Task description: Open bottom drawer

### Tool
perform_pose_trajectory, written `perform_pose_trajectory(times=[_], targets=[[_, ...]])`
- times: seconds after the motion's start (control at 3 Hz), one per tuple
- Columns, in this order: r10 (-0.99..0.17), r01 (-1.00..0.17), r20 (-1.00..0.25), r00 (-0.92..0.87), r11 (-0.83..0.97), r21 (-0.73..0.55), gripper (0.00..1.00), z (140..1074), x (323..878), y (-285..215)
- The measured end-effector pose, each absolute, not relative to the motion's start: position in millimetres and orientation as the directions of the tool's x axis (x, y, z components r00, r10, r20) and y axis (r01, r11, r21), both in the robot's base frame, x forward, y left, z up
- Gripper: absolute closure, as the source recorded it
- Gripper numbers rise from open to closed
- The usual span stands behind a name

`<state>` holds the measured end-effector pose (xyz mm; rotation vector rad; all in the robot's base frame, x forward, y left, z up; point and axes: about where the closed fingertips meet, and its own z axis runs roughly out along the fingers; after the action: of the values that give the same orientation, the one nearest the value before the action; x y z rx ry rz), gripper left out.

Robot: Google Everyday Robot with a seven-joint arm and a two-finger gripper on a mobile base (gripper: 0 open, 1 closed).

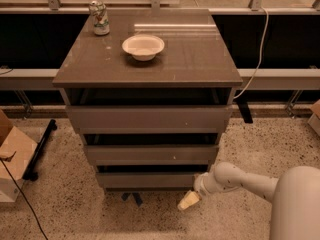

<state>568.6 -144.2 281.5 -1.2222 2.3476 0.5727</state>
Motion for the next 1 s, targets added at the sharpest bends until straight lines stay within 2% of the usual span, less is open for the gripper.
perform_pose_trajectory(times=[1.0], targets=[[-0.655, -0.843, -0.604, -0.455, 0.536, 0.054, 0.0, 258.0, 607.7, -139.9]])
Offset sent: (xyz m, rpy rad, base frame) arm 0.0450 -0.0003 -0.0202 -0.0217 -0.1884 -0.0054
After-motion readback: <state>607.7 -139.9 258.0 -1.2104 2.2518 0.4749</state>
